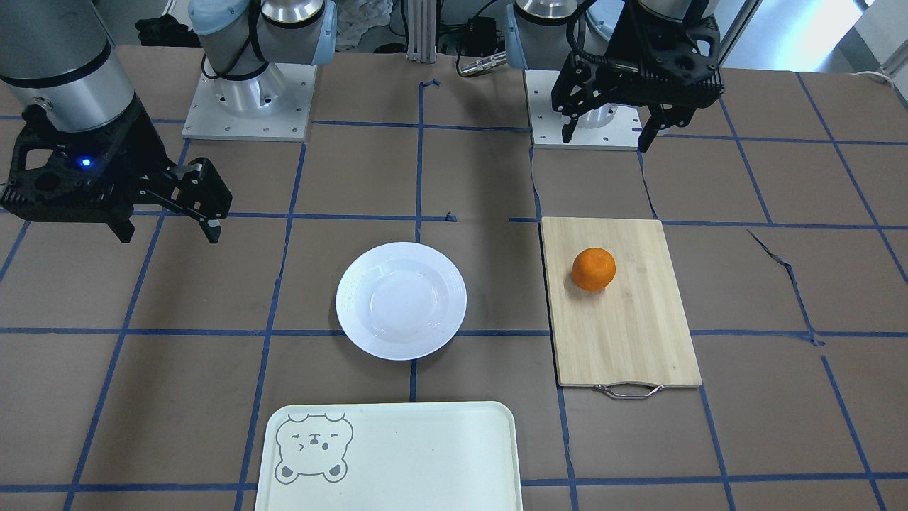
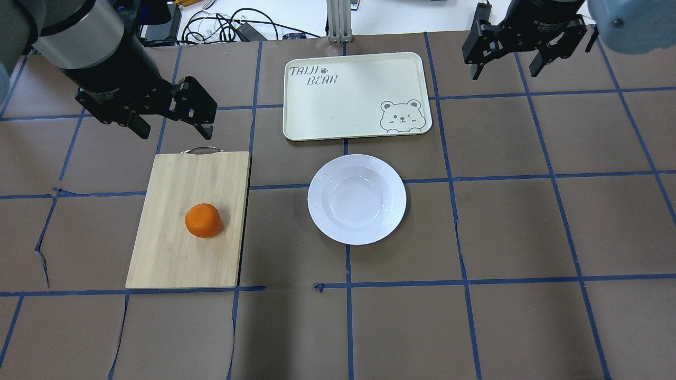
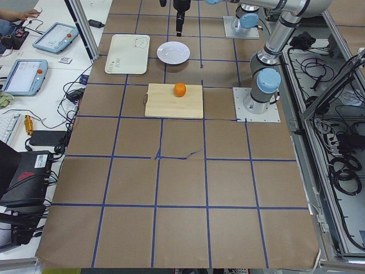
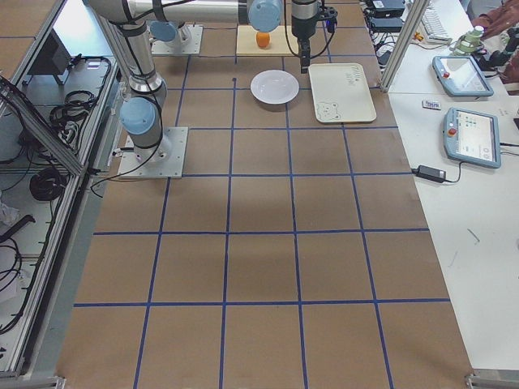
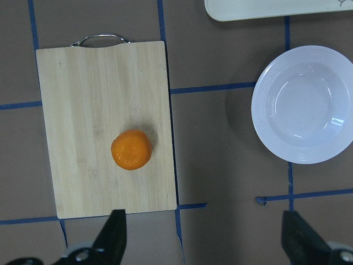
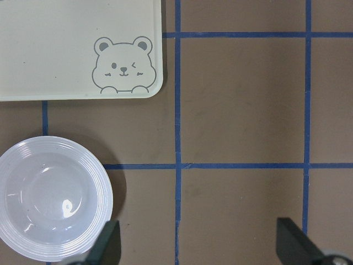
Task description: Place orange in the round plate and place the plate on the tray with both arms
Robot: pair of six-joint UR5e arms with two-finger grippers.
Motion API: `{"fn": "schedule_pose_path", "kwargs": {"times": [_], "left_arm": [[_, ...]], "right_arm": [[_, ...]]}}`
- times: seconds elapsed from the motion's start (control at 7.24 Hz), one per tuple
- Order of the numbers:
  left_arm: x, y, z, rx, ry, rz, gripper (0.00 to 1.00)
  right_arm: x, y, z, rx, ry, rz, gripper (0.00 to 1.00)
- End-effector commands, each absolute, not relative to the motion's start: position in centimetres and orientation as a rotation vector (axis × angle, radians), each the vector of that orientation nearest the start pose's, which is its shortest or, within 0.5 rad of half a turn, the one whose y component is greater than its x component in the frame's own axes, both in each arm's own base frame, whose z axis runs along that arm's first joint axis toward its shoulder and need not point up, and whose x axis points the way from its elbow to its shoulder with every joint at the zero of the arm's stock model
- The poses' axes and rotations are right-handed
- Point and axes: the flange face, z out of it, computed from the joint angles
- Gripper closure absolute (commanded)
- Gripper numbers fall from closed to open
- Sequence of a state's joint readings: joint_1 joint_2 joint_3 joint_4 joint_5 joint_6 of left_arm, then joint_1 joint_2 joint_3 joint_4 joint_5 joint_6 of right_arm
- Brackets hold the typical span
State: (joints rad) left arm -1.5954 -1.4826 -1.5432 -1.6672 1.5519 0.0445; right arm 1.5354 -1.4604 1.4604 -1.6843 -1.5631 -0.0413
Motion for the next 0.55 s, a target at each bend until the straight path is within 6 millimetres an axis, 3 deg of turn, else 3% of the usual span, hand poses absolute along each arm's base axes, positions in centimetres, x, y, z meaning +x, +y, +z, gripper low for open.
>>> {"fn": "schedule_pose_path", "kwargs": {"times": [0.0,0.41], "left_arm": [[-14.6,-44.9,53.5,0.109,3.158,-0.034,0.0],[-14.5,-45.8,52.2,0.104,3.158,0.009,0.0]], "right_arm": [[11.5,-55.4,49.7,-0.01,3.133,-0.178,0.0],[11.5,-55.4,49.7,-0.01,3.133,-0.178,0.0]]}}
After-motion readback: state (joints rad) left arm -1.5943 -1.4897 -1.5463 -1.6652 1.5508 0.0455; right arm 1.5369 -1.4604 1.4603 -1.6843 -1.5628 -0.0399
